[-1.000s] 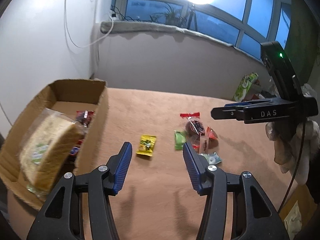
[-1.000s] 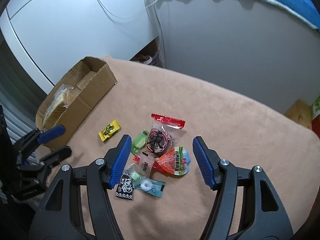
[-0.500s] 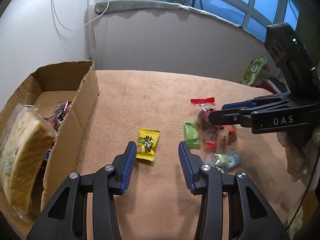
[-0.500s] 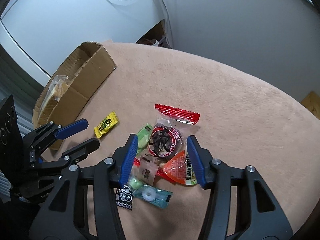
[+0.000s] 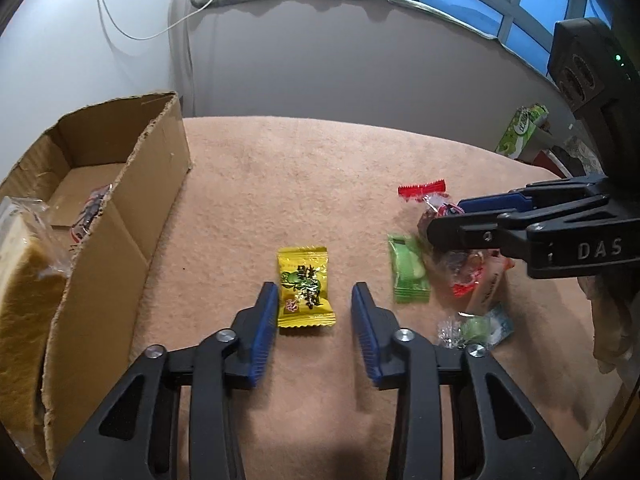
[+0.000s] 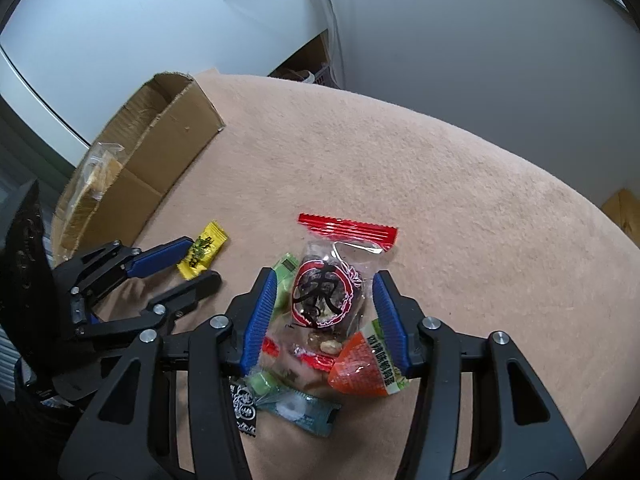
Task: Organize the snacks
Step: 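Grasp the yellow candy packet with the left tool while the right tool grasps the red-topped clear bag, then carry the yellow packet and red-topped bag over the box with both tools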
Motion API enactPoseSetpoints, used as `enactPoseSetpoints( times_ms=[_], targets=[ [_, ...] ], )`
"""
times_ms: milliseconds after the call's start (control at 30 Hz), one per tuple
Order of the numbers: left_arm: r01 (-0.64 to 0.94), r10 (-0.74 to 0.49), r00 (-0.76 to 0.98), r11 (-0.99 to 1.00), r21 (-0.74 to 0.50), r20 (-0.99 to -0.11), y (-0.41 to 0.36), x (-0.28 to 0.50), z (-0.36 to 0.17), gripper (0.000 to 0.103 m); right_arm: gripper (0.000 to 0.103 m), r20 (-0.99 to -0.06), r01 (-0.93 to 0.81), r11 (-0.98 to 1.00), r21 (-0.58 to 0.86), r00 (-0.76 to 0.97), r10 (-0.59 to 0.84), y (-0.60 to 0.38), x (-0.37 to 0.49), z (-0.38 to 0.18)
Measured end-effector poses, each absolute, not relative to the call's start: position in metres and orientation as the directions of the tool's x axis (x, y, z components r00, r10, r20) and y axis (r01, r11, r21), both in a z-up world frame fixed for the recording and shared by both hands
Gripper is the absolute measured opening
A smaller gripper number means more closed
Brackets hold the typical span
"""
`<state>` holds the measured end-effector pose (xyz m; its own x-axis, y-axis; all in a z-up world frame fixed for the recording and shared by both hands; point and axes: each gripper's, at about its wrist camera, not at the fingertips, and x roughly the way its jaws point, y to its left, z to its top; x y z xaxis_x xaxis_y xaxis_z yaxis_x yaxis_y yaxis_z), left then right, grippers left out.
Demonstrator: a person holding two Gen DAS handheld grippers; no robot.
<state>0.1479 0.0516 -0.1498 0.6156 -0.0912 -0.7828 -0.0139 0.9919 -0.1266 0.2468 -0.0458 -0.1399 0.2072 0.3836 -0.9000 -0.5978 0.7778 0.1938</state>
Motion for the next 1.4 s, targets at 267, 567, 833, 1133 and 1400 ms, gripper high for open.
enactPoseSetpoints(
  times_ms=[267,567,833,1133,1400],
  targets=[
    [-0.028,-0.089,0.619,0.990,-0.135,-0.780,0.055,0.148,-0.149,0.025,0.041,-0.912,-0.612,0.776,0.153,0.215,0.349,-0.034,0.247,-0.145],
    [-0.026,-0.096,0.630,0.989,-0.144,-0.771,0.056,0.146,-0.147,0.024,0.037,-0.889,-0.576,0.791,0.205,0.228,0.397,-0.051,0.244,-0.140],
    [-0.014,-0.106,0.647,0.988,-0.151,-0.755,0.054,0.137,-0.140,0.024,0.037,-0.868,-0.565,0.792,0.233,0.246,0.431,-0.067,0.240,-0.127],
    [-0.010,-0.097,0.696,0.989,-0.145,-0.711,0.054,0.116,-0.116,0.024,0.037,-0.834,-0.562,0.785,0.261,0.279,0.477,-0.080,0.231,-0.102],
    [-0.017,-0.074,0.743,0.992,-0.129,-0.665,0.060,0.095,-0.090,0.024,0.037,-0.812,-0.579,0.771,0.263,0.299,0.501,-0.079,0.217,-0.078]
  ],
)
